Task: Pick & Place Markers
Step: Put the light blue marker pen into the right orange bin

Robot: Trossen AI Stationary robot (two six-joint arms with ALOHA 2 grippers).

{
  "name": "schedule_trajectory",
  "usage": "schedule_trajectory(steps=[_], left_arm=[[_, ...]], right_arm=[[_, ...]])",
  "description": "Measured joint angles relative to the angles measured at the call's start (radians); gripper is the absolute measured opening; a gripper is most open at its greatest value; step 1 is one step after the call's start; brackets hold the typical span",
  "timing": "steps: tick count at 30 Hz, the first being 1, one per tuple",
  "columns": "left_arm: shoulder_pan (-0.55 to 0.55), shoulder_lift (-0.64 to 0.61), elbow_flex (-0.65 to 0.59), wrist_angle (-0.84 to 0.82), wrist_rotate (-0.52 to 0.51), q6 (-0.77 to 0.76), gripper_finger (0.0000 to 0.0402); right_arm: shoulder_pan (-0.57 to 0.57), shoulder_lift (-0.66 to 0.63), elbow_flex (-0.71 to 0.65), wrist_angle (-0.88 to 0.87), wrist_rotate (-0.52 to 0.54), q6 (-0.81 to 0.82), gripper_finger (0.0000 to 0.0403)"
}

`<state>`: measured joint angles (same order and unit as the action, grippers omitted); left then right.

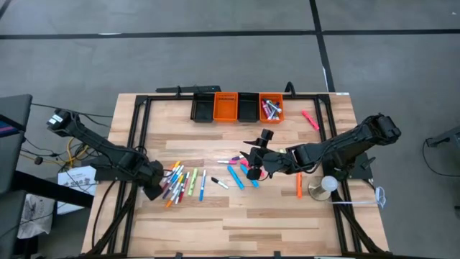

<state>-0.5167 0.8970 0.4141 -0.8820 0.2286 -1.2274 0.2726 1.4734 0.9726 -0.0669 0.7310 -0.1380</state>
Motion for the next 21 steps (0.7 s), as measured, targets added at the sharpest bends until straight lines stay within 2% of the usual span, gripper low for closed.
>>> schedule_trajectory(steps=[3,6,11,16,21], left_arm=[[-0.024,0.0,0.014,-0.003,0.047,-0.041,0.0078],[-0.053,0.0,0.056,0.0,0.05,-0.096,0.0077],[-0.123,0.0,0.128,-0.006,-0.013,-0.271,0.0076],[-0.239,0.016,0.129,-0.094,-0.045,-0.512,0.0076],[-0.305,0.06,0.13,-0.09,-0.138,-0.606,0.0076]], right_arm=[[0.0,0.0,0.0,0.0,-0.001,0.0,0.0176],[0.0,0.0,0.0,0.0,-0.001,0.0,0.0177],[0.0,0.0,0.0,0.0,-0.002,0.0,0.0177],[0.002,0.0,0.0,-0.01,-0.003,0.0,0.0175],[0.0,0.0,0.0,-0.016,-0.003,0.016,0.0179]])
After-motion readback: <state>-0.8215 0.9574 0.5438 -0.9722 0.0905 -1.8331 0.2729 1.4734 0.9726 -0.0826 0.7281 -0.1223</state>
